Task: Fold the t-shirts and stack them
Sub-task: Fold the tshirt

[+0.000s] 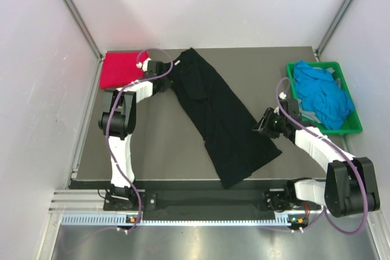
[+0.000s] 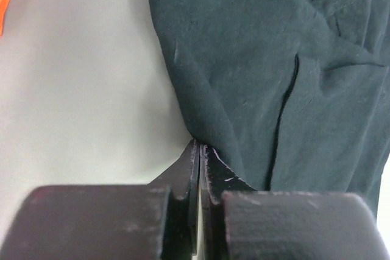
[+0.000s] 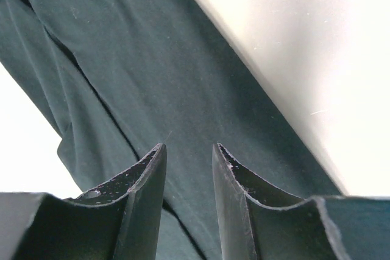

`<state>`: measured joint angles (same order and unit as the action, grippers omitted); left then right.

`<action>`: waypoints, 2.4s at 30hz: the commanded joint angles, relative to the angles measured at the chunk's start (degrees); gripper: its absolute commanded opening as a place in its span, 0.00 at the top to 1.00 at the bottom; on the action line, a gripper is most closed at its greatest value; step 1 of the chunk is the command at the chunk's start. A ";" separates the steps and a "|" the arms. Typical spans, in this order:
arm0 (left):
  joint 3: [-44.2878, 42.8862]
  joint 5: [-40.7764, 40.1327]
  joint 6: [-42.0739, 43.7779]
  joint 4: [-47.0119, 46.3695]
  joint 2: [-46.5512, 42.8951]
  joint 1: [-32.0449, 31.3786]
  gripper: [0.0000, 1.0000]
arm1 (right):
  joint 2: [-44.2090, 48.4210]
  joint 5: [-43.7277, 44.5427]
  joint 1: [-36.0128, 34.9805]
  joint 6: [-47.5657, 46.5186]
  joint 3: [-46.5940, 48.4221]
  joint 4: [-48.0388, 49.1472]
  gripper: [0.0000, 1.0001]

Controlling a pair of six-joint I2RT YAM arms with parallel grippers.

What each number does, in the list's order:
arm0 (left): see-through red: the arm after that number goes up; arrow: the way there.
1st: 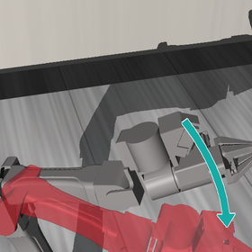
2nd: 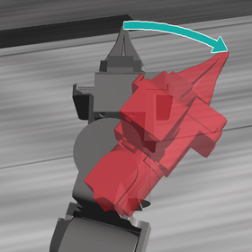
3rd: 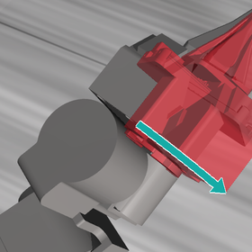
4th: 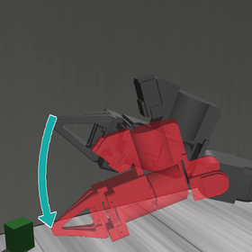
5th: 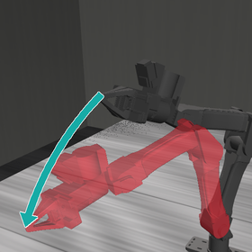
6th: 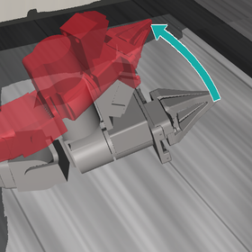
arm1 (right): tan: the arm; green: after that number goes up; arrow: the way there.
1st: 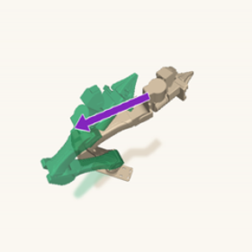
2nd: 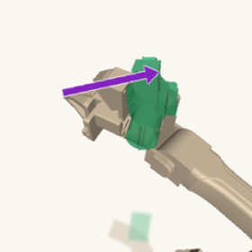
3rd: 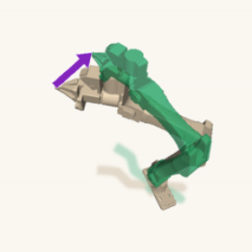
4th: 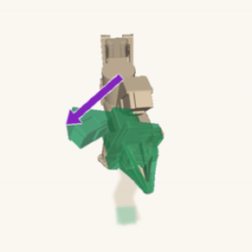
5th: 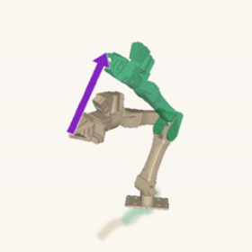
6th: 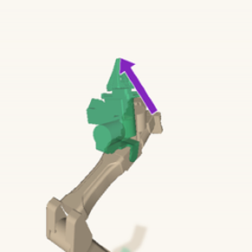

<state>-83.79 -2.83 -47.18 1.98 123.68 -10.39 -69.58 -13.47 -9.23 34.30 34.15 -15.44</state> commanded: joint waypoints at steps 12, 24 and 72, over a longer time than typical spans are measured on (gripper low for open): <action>12.93 -1.92 -3.00 -0.39 -13.37 -0.24 0.62 | 1.82 1.08 -0.61 0.59 -0.66 3.22 0.63; 18.75 3.09 -4.06 -9.10 -16.28 -1.56 0.61 | 5.42 0.55 -1.49 1.55 -0.40 1.99 0.63; 0.38 0.63 2.35 -7.78 3.67 -1.38 1.00 | -2.39 6.69 -2.10 -1.43 5.22 -3.78 0.62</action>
<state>-81.30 1.78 -46.85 -7.46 124.88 -12.32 -70.37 -10.44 -10.50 34.72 35.94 -17.85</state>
